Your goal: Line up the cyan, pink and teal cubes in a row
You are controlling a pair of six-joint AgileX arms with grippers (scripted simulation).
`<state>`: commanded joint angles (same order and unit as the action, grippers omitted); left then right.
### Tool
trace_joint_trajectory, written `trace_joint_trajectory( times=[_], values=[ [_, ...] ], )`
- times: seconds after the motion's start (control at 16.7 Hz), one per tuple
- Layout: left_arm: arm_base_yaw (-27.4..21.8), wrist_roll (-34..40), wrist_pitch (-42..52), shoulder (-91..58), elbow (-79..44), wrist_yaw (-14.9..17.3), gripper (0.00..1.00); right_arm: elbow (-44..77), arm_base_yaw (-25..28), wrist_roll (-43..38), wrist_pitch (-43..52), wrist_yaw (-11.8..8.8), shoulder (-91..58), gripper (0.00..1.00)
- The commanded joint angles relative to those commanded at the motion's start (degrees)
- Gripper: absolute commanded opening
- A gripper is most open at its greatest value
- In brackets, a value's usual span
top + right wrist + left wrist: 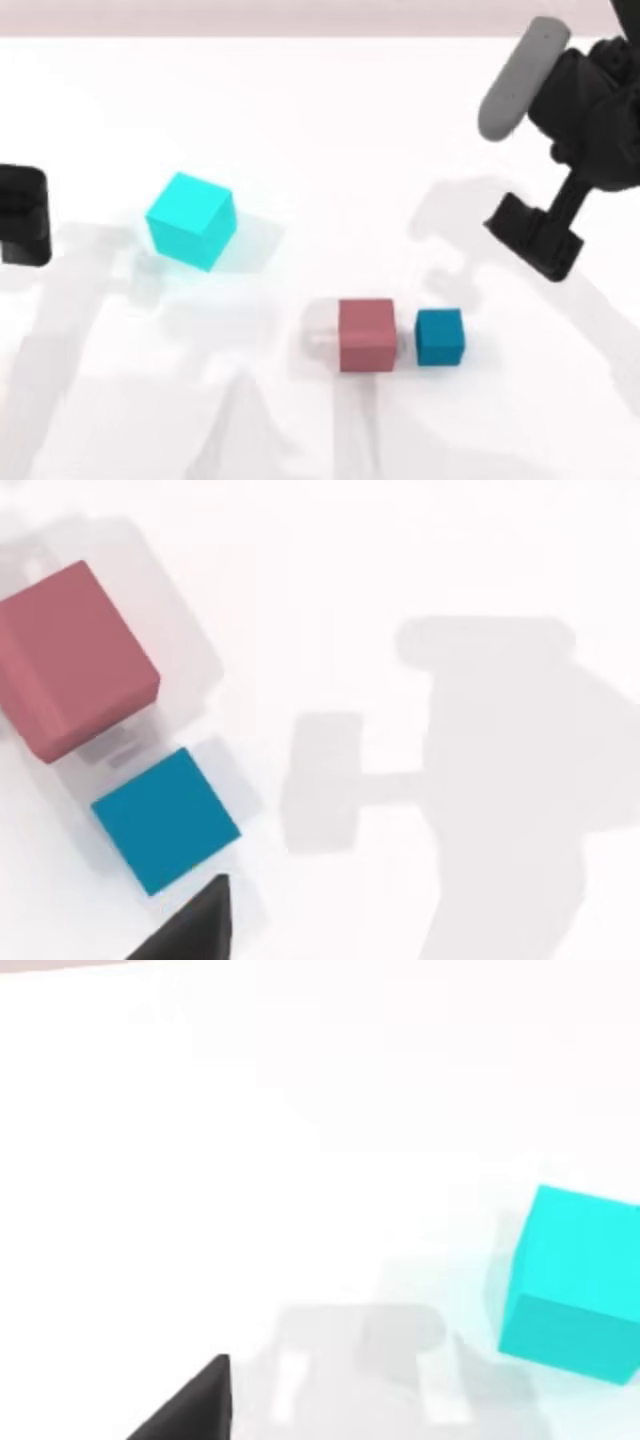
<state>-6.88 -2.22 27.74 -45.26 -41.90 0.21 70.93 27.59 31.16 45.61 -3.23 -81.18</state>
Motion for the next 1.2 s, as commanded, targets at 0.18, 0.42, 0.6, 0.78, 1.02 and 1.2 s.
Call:
trace_joint_trajectory(
  times=[0.18,0.42,0.6,0.78,1.02,1.2],
  values=[
    [-2.57,-0.96,11.35,-20.87,-16.58,-0.08,1.0,-15.55,-6.46,-6.63,-9.63,-0.28,18.1,1.0],
    [-5.92,-2.16,25.84,-47.08,-37.34,-0.1,1.0,-37.78,-15.12,-16.01,-22.6,0.03,42.97,1.0],
    [-8.11,-2.88,35.02,-62.72,-50.74,-0.07,1.0,-51.54,-20.16,-21.82,-30.89,0.78,58.76,1.0],
    [-9.84,-3.4,41.87,-74.08,-62.14,-0.02,1.0,-62.05,-23.89,-26.56,-38.1,1.83,71.07,1.0],
    [-11.16,-3.79,46.85,-83.21,-71.83,-0.01,1.0,-69.8,-26.65,-30.55,-44.56,3.01,79.92,1.0],
    [-11.36,-3.85,47.54,-84.63,-73.27,0.0,1.0,-70.93,-27.02,-31.16,-45.61,3.23,81.18,1.0]
  ],
)
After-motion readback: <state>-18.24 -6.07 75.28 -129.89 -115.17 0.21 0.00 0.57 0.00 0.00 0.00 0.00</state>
